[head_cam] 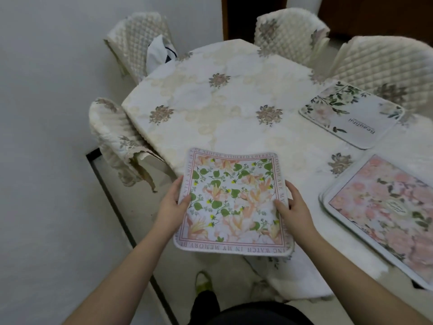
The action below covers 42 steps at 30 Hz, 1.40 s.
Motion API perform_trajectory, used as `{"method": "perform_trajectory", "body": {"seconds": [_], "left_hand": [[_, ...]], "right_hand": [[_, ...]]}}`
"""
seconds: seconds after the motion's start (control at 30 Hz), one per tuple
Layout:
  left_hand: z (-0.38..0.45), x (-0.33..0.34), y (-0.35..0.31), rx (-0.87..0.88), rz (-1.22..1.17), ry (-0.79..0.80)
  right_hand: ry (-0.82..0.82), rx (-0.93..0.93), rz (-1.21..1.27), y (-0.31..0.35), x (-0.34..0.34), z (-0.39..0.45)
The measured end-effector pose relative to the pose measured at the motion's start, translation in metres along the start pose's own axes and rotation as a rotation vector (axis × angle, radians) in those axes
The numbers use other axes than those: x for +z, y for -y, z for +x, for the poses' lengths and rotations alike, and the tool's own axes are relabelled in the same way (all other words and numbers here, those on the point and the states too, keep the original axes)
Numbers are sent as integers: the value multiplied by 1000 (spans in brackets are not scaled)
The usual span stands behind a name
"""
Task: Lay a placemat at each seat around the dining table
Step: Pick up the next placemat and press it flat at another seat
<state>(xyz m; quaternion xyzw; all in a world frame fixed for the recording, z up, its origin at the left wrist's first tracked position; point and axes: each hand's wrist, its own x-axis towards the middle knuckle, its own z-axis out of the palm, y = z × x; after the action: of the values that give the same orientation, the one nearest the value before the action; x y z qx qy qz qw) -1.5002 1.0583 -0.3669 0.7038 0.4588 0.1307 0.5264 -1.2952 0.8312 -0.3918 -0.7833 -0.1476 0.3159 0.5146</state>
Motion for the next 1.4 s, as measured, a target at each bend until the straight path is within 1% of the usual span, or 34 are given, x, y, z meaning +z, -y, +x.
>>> {"method": "perform_trajectory", "body": {"seconds": [0.17,0.37,0.5,0.63,0.73,0.8,0.87,0.93,1.03,1.27,1.4], "left_hand": [[56,-1,13,48,-9,144],[114,-11,23,94,-20,329],[135,-10,15,139,40,450],[148,6,2,179,74,542],[155,23,-5,219,103,575],[156,36,-10,233,170,604],[157,49,-14,262,254,636],[157,61,-16,275,265,666],[161,74,-19,310,307,667],[162,95,-38,262,306,642],[170,102,-34,246,342,626]], "right_hand": [[-133,71,38,3,15,0],[-320,152,91,8,52,-14],[-420,195,131,7,67,-26],[-499,222,143,-1,66,-37],[-556,248,190,-7,61,-43],[-586,259,220,-15,58,-45],[-595,275,235,-25,54,-47],[-597,294,236,-35,51,-47],[-590,290,211,-47,43,-41],[-581,272,210,-64,26,-19],[-587,262,147,-66,24,-14]]}}
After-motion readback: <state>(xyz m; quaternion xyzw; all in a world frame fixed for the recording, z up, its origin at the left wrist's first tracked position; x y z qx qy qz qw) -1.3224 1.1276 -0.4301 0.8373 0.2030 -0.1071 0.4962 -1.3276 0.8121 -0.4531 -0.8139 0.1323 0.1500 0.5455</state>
